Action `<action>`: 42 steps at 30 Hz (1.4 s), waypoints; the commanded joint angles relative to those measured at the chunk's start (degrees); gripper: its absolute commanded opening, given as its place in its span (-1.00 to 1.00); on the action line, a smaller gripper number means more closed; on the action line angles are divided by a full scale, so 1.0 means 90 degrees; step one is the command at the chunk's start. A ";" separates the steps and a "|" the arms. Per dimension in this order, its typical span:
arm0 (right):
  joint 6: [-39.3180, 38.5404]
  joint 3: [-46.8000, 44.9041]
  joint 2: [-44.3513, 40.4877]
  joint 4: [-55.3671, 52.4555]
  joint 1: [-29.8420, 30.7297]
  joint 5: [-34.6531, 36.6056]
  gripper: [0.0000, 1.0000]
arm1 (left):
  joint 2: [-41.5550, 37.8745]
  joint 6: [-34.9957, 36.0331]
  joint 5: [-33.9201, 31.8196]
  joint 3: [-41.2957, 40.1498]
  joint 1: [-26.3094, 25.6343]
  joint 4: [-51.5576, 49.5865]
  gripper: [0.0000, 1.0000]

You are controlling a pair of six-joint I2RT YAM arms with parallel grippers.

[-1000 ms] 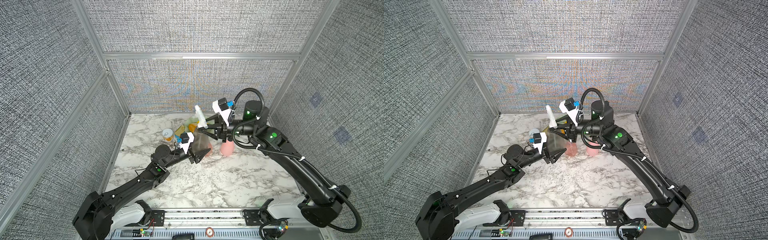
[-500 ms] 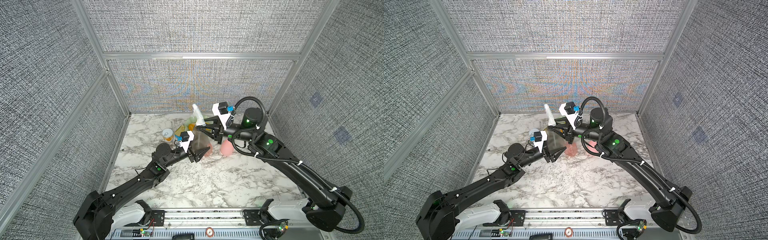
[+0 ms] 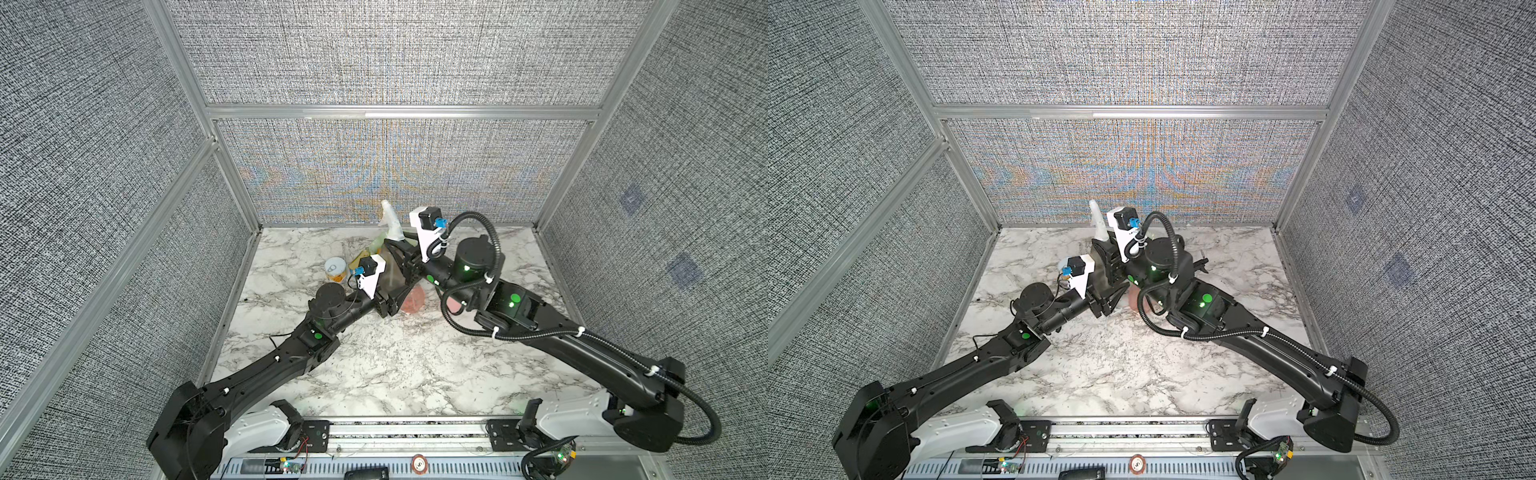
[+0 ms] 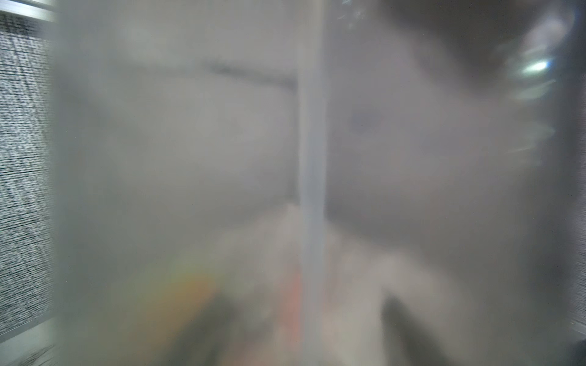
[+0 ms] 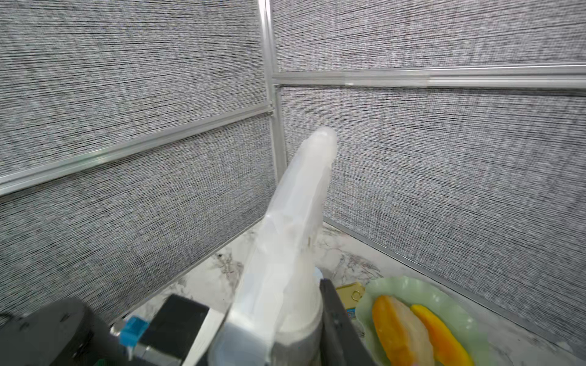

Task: Attach spray nozzles to spray bottles
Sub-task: Screw the spray nozzle on the spray bottle, then place the spray bottle at the center of the board.

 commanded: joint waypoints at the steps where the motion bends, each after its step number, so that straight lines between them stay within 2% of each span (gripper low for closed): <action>1: 0.0473 -0.0031 0.0350 -0.1082 0.0480 0.0555 -1.00 | 0.0026 0.0473 -0.0136 0.0151 -0.0046 0.0140 -0.32; 5: 0.0416 -0.0024 0.0548 -0.0770 0.0836 0.1443 -1.00 | -0.0006 0.0530 -0.0514 0.0142 -0.0050 0.0098 -0.33; 8: 0.0416 0.0059 0.0564 -0.0724 0.0853 0.1212 -1.00 | -0.0051 0.0598 -0.0869 0.0102 -0.0046 0.0100 -0.33; 11: 0.0352 0.0186 0.0473 -0.0853 0.0797 0.0529 -1.00 | -0.0137 0.0634 -0.1093 0.0017 -0.0046 0.0211 -0.33; 12: 0.0368 0.0233 0.0402 -0.0943 0.0736 0.0289 -0.83 | -0.0154 0.0639 -0.1116 0.0003 -0.0046 0.0246 -0.33; 13: 0.0370 0.0265 0.0289 -0.1032 0.0645 -0.0052 -0.46 | -0.0157 0.0631 -0.1107 -0.0018 -0.0050 0.0265 -0.33; 14: 0.0376 0.0254 0.0175 -0.1071 0.0565 -0.0339 -0.21 | -0.0161 0.0622 -0.1065 -0.0025 -0.0046 0.0289 -0.33; 17: 0.0256 -0.0029 -0.0457 -0.0983 0.0313 -0.1094 0.23 | -0.0220 0.0554 -0.0750 -0.0153 -0.0049 0.0530 -0.33; 23: -0.0234 -0.0788 -0.1539 -0.1025 -0.0355 -0.2968 0.60 | -0.0491 0.0121 -0.0026 -0.0444 -0.0046 0.1104 -0.30; 26: -0.0449 -0.1030 -0.1687 -0.1053 -0.0581 -0.3661 0.75 | -0.0542 0.0092 0.0632 -0.0437 -0.0046 0.1148 -0.27; 29: -0.0681 -0.0991 -0.1555 -0.1121 -0.0614 -0.3817 0.81 | -0.0460 -0.0093 0.1244 -0.0279 -0.0046 0.1007 -0.27; 33: -0.0868 -0.0821 -0.1253 -0.1102 -0.0641 -0.3849 0.83 | -0.0402 -0.0254 0.1687 -0.0247 -0.0046 0.1023 -0.26; 42: -0.0971 -0.0521 -0.0796 -0.0912 -0.0656 -0.3461 0.84 | -0.0352 -0.0255 0.1972 -0.0157 -0.0051 0.0852 -0.19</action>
